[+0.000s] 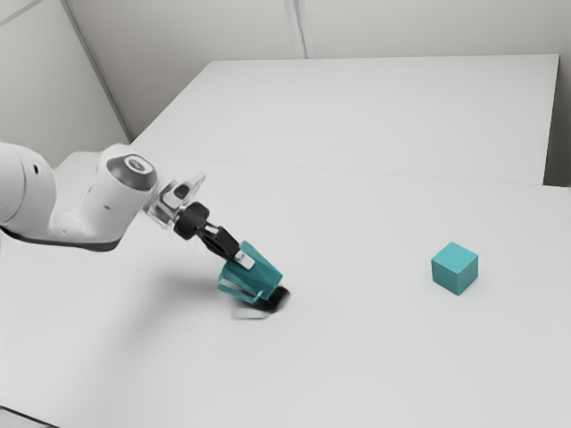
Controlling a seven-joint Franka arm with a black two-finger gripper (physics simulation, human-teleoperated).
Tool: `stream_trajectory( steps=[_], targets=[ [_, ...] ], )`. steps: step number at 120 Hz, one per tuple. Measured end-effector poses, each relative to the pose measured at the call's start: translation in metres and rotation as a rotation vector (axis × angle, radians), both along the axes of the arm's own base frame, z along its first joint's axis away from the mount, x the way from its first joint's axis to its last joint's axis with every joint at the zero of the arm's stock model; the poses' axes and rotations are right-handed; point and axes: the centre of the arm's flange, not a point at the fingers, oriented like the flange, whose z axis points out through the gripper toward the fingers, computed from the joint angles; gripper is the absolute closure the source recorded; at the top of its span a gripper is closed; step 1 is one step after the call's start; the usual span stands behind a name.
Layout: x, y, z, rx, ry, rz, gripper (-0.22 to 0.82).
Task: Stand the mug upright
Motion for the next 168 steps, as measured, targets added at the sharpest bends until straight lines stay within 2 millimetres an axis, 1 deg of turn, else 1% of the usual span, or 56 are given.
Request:
stream_trajectory(
  steps=[21,35,49,68,82,106,143,168],
  targets=[
    [0.004,-0.028,0.026,0.259,-0.085,-0.151,0.78],
    [0.008,-0.049,0.040,0.442,-0.147,-0.239,0.78],
    [0.013,-0.065,0.046,0.580,-0.201,-0.282,0.78],
    [0.017,-0.077,0.053,0.716,-0.249,-0.288,0.78],
    [0.019,-0.087,0.052,0.781,-0.269,-0.280,0.78],
    [0.016,-0.092,0.045,0.821,-0.261,-0.212,0.78],
    [0.009,-0.090,0.023,0.843,-0.220,-0.126,0.78],
    [0.008,-0.092,0.019,0.845,-0.218,-0.074,0.78]
  ],
)
